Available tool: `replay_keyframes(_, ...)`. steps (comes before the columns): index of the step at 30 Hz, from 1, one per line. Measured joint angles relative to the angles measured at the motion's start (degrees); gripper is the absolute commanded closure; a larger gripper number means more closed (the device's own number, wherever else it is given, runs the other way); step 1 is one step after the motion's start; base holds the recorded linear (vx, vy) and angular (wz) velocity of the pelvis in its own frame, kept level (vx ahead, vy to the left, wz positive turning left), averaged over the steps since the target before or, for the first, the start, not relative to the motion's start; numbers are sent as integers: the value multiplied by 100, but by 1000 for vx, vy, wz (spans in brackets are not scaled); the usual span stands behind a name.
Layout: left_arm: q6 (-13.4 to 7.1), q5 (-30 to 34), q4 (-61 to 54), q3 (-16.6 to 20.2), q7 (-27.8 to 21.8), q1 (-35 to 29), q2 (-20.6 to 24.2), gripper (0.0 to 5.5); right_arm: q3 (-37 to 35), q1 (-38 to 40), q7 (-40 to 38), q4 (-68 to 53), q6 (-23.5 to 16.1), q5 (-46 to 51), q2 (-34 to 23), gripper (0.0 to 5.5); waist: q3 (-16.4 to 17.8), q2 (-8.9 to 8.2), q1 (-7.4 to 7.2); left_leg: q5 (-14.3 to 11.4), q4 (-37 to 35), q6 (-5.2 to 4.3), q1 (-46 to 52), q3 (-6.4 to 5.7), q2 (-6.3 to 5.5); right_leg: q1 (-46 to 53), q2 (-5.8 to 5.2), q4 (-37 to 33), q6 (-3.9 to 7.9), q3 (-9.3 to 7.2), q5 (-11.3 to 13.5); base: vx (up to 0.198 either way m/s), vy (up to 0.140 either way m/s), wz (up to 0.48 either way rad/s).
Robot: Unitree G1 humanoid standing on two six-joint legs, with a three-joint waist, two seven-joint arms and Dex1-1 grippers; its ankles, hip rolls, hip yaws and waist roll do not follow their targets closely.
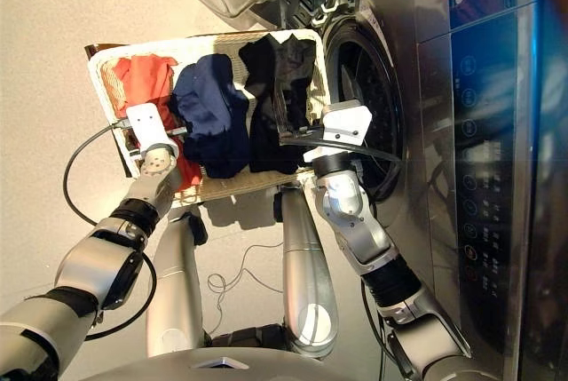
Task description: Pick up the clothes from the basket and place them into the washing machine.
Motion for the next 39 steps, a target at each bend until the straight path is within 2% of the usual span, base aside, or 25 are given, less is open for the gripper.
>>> replay_keyframes(2,-9,0,1,16,63,-9,20,0,0,-3,18,-7,-5,0,-53,0,6,-13,-12,0,-1,-1,-16,6,0,-20,1,-4,-35,4,25,0,0,0)
replay_keyframes(8,-83,-115,37,57,114,-8,84,0,12,-81,27,-27,-112,9,-74,0,28,-111,-76,-5,13,-7,-17,32,-3,-51,10,-2,-41,50,43,-14,20,-4)
replay_keyframes(19,-79,-114,237,78,-1,-141,143,0,96,-106,181,-175,-128,206,-176,0,26,-113,-80,-11,23,-16,-104,44,-8,-193,29,3,-41,129,53,0,0,0)
replay_keyframes(20,-76,-113,259,78,-44,-168,174,110,101,-109,234,-191,-130,288,-180,0,26,-113,-77,-13,25,-18,-137,44,-9,-233,35,6,-38,147,60,0,0,0)
replay_keyframes(21,-69,-113,266,77,-47,-182,189,265,103,-103,272,-191,-131,327,-185,0,26,-113,-79,-15,27,-22,-152,39,-9,-251,36,22,-40,159,78,0,0,0)
replay_keyframes(22,-67,-115,304,78,-52,-199,201,550,108,-97,311,-191,-131,424,-193,0,27,-112,-82,-21,35,-31,-157,32,-7,-253,34,15,-40,168,91,0,0,0)
replay_keyframes(33,-67,-108,193,-28,-156,-169,203,550,227,-89,718,-192,-133,1187,-194,0,26,-112,-46,-34,91,-36,-148,18,-22,-224,22,-1,-30,175,97,0,0,0)
replay_keyframes(37,-82,32,-198,-117,-58,123,120,550,286,-83,696,-174,-132,1149,-197,0,28,-109,-10,-12,-56,-31,133,37,-58,-4,16,-20,-19,186,93,0,0,0)
replay_keyframes(39,-145,303,-614,-236,11,453,52,550,297,-77,593,-122,-133,981,-193,0,29,-107,76,15,-202,-40,396,27,-94,189,-8,-69,-10,207,86,0,0,0)
